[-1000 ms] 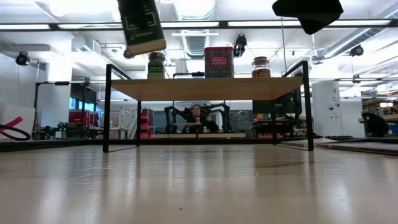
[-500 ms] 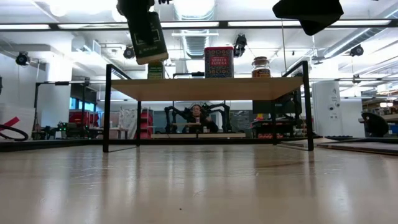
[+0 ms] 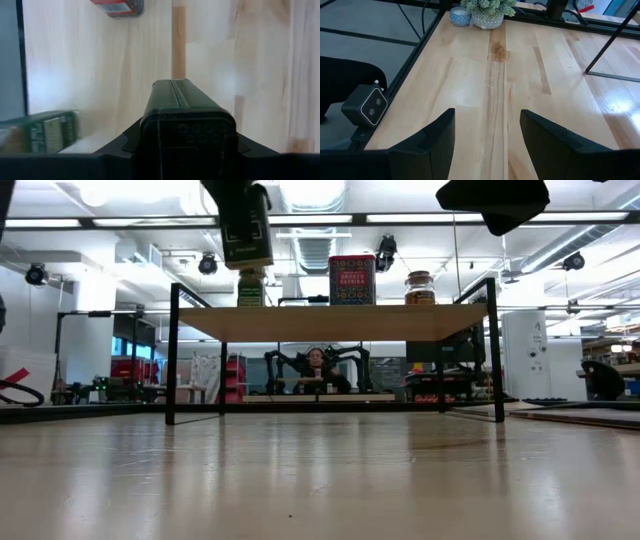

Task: Shelf spices
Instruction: Put the black seasoning can on the shelf

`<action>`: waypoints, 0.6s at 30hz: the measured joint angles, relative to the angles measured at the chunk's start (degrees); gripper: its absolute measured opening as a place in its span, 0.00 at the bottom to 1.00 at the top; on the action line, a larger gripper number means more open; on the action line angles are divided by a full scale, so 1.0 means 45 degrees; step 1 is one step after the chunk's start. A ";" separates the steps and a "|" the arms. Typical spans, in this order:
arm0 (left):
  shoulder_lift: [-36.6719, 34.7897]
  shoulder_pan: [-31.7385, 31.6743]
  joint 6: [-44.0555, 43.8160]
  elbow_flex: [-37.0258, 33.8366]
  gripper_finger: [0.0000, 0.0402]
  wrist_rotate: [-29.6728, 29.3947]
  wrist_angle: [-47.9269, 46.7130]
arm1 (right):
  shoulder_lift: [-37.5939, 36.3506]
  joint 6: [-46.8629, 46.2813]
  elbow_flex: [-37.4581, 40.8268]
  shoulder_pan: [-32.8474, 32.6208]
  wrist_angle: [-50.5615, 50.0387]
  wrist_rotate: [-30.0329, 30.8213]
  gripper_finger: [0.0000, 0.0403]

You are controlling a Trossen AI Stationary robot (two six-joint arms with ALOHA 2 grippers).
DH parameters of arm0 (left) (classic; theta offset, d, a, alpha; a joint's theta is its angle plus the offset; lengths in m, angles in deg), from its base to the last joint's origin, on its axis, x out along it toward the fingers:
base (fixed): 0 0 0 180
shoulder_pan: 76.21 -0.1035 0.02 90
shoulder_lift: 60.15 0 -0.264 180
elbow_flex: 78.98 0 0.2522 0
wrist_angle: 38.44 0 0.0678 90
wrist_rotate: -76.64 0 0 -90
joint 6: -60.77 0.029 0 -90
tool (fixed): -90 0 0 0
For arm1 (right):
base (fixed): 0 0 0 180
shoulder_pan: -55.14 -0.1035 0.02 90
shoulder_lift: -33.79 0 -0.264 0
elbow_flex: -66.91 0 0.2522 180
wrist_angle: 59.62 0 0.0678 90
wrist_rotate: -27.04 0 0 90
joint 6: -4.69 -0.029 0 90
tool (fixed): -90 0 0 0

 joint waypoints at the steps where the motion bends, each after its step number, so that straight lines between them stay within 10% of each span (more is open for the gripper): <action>1: 0.0264 -0.0022 0.0219 0.0419 0.32 -0.0055 -0.0416 | 0.0000 0.0003 0.0000 0.0000 0.0003 0.0000 0.49; 18: 0.2754 -0.1558 0.2032 0.3070 0.32 0.0899 -0.3220 | 0.0000 -0.0055 0.0151 -0.0034 -0.0007 -0.0015 0.49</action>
